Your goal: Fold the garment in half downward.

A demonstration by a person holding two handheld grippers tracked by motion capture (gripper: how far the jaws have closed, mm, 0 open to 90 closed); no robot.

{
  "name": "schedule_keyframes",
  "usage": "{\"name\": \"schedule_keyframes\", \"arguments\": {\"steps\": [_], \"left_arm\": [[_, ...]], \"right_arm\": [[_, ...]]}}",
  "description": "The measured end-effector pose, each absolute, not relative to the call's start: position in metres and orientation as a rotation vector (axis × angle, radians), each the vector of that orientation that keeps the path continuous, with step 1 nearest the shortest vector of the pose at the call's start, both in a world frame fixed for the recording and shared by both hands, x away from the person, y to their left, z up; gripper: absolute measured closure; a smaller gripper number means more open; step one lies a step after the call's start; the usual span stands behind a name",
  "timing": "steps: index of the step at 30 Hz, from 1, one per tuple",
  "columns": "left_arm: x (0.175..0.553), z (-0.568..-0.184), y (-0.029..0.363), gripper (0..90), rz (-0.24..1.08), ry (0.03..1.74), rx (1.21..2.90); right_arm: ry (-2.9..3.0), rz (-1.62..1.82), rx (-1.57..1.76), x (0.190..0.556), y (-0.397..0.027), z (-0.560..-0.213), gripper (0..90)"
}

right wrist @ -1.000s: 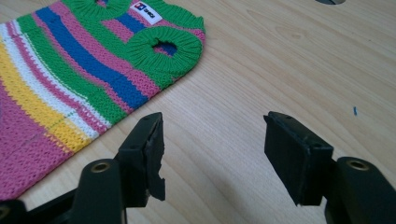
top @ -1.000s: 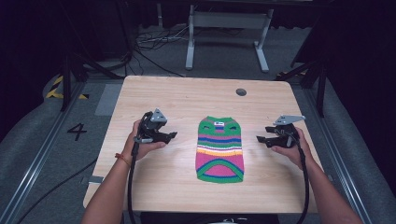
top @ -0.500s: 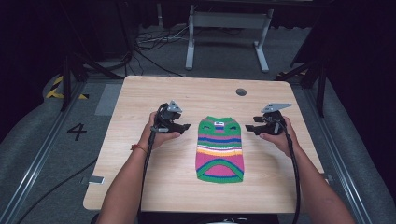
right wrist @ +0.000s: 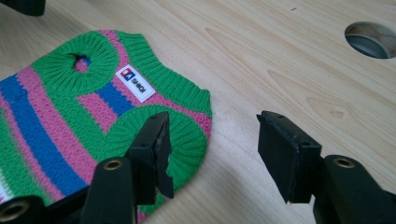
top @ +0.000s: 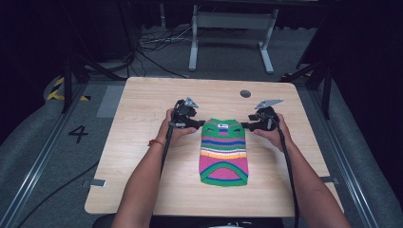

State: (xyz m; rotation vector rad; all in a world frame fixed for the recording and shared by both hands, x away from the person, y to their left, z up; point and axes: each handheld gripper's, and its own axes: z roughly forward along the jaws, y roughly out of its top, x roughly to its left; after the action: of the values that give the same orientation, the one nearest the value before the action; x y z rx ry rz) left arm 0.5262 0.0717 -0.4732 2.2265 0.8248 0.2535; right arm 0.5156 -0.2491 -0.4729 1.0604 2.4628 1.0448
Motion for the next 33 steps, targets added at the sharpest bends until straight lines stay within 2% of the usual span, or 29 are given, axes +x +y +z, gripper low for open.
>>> {"name": "schedule_keyframes", "arguments": {"steps": [12,17,26,30,33], "left_arm": [[0.538,-0.491,0.046,43.2,0.226,0.843,2.240],[0.542,-0.502,0.049,42.1,0.182,0.869,2.235],[0.541,-0.503,0.046,41.6,0.202,0.855,2.244],[0.540,-0.503,0.044,45.2,0.196,0.842,2.245],[0.540,-0.501,0.043,58.6,0.154,0.812,2.254]], "right_arm": [[2.483,1.006,1.082,0.531,-0.230,-0.486,48.4],[2.496,1.017,1.110,0.534,-0.229,-0.494,49.0],[2.498,1.025,1.132,0.536,-0.227,-0.500,49.1],[2.520,1.024,1.109,0.535,-0.226,-0.499,58.0],[2.548,1.036,1.091,0.534,-0.224,-0.498,69.4]]}}
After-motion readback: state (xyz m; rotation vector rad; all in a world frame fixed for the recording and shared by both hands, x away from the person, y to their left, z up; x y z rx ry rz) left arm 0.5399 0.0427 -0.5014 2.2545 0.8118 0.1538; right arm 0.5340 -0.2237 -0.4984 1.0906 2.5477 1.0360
